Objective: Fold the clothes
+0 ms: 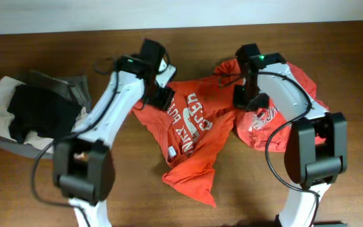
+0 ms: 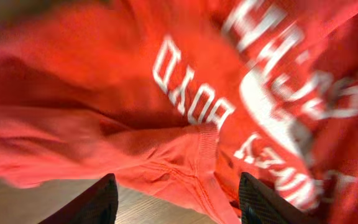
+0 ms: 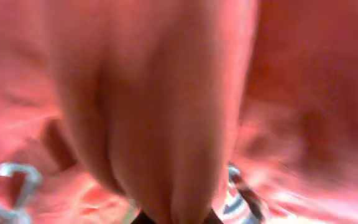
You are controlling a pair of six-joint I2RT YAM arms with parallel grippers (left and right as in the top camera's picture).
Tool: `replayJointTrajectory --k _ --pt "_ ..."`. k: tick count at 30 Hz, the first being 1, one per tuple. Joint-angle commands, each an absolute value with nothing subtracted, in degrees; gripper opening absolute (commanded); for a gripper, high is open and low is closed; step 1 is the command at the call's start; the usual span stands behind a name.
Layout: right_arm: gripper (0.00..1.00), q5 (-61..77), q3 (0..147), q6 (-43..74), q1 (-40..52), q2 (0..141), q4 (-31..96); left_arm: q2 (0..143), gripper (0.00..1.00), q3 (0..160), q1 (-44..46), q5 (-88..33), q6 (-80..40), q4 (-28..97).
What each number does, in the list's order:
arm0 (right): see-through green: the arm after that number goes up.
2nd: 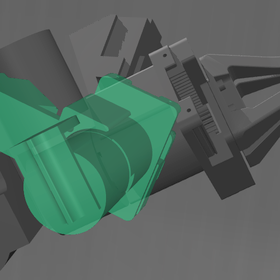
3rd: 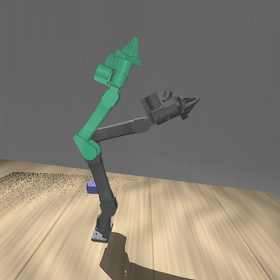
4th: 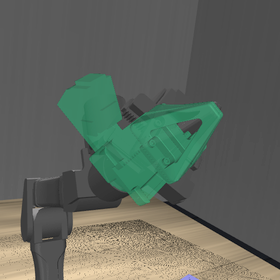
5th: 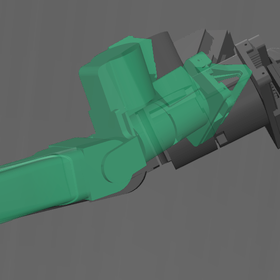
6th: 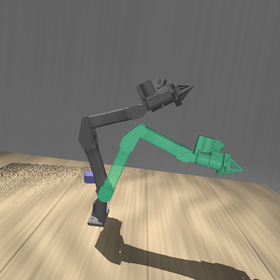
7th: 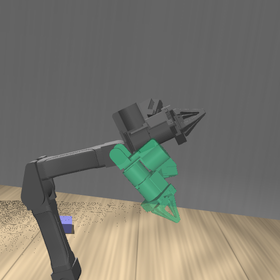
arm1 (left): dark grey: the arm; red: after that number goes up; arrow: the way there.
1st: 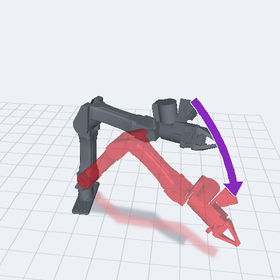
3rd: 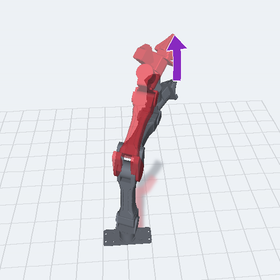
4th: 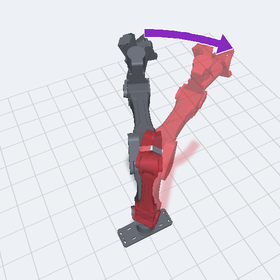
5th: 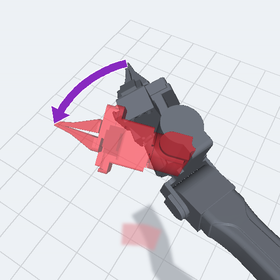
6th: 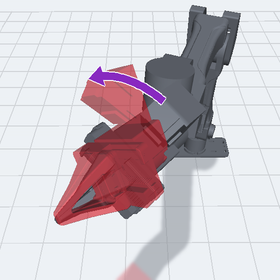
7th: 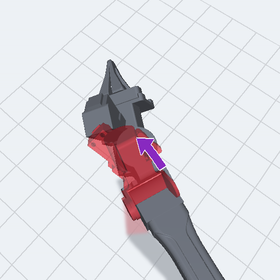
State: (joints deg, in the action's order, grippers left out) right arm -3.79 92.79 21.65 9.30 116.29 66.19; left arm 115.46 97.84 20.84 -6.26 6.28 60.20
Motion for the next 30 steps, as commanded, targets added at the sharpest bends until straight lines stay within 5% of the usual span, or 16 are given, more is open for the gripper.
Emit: replayJointTrajectory --k 1,10,19,30 --pt "0.04 -11.57 96.49 23.24 4.38 108.36 70.04 119.77 0.61 96.77 20.73 -7.77 5.69 60.07" --pt "0.04 -27.68 100.44 23.29 -12.38 89.10 76.12 124.05 0.62 96.77 20.69 -7.75 6.07 60.05" --pt "0.04 -19.84 100.44 26.04 -34.65 81.49 73.56 124.05 0.62 96.77 20.45 -7.75 6.07 60.07" --pt "0.10 -25.82 102.94 33.52 -40.64 82.30 70.89 124.05 0.62 96.79 20.45 -7.73 6.37 60.73"
